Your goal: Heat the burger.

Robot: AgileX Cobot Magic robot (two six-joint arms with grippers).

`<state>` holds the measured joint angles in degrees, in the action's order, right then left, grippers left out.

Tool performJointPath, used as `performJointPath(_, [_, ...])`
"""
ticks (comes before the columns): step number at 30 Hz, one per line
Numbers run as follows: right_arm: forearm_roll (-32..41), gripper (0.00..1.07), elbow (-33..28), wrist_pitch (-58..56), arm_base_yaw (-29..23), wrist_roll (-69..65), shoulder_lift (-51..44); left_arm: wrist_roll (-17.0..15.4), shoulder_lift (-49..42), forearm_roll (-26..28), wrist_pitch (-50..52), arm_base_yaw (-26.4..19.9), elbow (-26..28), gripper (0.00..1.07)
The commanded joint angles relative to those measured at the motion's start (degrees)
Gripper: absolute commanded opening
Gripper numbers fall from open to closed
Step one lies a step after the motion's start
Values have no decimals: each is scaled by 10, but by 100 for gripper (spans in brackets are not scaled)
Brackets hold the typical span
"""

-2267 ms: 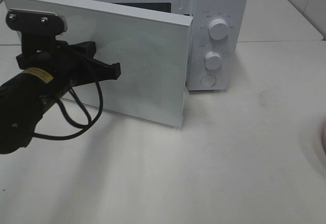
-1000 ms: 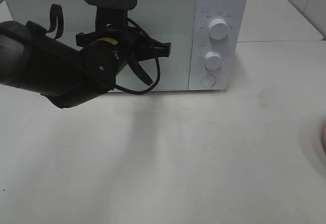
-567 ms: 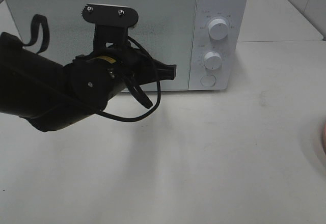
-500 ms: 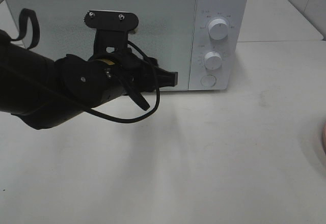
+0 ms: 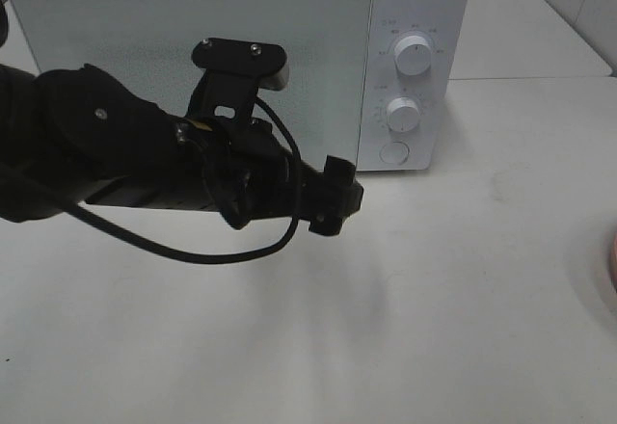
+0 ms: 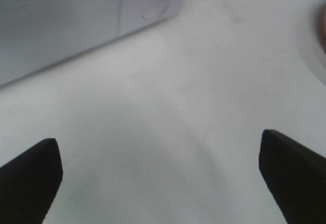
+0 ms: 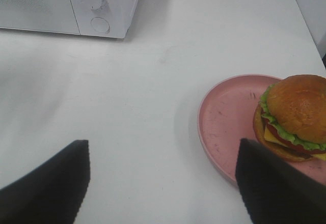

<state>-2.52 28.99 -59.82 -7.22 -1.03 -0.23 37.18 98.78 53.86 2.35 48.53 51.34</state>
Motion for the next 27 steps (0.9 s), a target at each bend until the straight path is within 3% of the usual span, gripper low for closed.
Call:
performJointPath(1, [1, 76, 1, 5, 3, 6, -16, 2, -26, -45, -115, -32, -2, 101])
performJointPath(4, [1, 76, 1, 5, 3, 6, -16, 0, -38, -60, -173, -56, -2, 101])
performJointPath(9, [1, 76, 1, 5, 3, 6, -16, -8, -76, -70, -348, -155, -2, 101])
performJointPath(10, [1, 76, 1, 5, 3, 6, -16, -8, -76, -70, -348, -155, -2, 101])
performJointPath(12, [1, 76, 1, 5, 3, 6, -16, -35, -97, -91, -419, -209, -2, 101])
performJointPath(13, [1, 76, 1, 5, 3, 6, -16, -35, -97, -91, -419, -209, -2, 101])
performJointPath(14, [1, 76, 1, 5, 3, 6, -16, -56, -112, -113, -456, -247, -2, 101])
performJointPath(16, [1, 76, 1, 5, 3, 6, -16, -65, -121, -124, -476, -262, -2, 101])
performJointPath(17, [1, 76, 1, 5, 3, 6, -16, -91, -141, -156, -507, -299, -2, 101])
performJointPath(19, [1, 76, 1, 5, 3, 6, -16, -103, -150, -175, -517, -313, -2, 101])
performJointPath(21, [1, 76, 1, 5, 3, 6, -16, -175, -195, -254, -552, -371, -2, 101])
performJointPath(24, [1, 76, 1, 5, 3, 6, -16, -194, -206, -272, -557, -385, -2, 101])
performJointPath(26, [1, 76, 1, 5, 3, 6, -16, -266, -250, -353, -589, -425, -2, 101])
performJointPath(27, [1, 76, 1, 5, 3, 6, -16, -266, -250, -353, -589, -425, -2, 101])
